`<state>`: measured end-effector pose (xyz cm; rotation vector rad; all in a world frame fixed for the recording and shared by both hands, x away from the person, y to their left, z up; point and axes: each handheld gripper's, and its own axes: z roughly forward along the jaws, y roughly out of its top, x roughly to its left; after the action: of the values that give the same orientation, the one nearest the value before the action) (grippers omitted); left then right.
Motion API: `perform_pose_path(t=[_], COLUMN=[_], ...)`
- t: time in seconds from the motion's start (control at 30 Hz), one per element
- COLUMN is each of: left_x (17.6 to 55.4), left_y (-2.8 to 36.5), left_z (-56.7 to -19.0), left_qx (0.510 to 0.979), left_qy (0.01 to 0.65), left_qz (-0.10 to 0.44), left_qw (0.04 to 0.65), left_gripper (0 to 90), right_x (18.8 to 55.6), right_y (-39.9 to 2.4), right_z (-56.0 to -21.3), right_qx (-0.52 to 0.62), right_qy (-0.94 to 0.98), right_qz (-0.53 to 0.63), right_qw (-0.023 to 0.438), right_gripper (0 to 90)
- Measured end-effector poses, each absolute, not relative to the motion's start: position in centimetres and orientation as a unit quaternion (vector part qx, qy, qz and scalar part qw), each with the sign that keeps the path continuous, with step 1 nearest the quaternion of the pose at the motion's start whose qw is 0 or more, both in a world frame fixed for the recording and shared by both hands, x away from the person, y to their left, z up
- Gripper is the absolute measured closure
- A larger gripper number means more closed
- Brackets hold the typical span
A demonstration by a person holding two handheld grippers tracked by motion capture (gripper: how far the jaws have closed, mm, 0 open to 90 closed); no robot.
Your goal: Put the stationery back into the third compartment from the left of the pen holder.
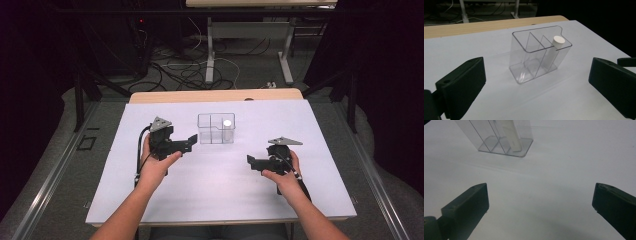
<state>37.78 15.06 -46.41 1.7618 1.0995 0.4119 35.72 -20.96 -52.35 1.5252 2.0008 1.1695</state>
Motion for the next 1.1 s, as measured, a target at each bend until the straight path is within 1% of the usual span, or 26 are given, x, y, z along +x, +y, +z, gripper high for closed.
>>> perform_pose_path(t=[0.3, 0.5, 0.63, 0.93, 1.1], left_x=[36.1, 35.0, 34.4, 34.0, 33.9], left_y=[18.6, 20.5, 21.6, 24.1, 25.0], left_z=[-47.4, -48.4, -49.1, -50.6, -51.1], left_qx=[0.702, 0.703, 0.687, 0.662, 0.656], left_qy=[0.486, 0.495, 0.512, 0.545, 0.553], left_qz=[0.175, 0.187, 0.184, 0.190, 0.195], left_qw=[0.489, 0.475, 0.481, 0.477, 0.476], left_gripper=[0.3, 0.3, 0.2, 0.7, 0.7], right_x=[35.7, 35.7, 35.7, 35.8, 35.8], right_y=[-21.1, -21.1, -21.1, -21.4, -21.5], right_z=[-52.3, -52.3, -52.3, -52.3, -52.3], right_qx=[0.542, 0.545, 0.544, 0.544, 0.547], right_qy=[0.708, 0.706, 0.707, 0.705, 0.704], right_qz=[0.415, 0.415, 0.414, 0.415, 0.414], right_qw=[0.182, 0.182, 0.182, 0.185, 0.185], right_gripper=[0.3, 0.3, 0.3, 0.3, 0.3])
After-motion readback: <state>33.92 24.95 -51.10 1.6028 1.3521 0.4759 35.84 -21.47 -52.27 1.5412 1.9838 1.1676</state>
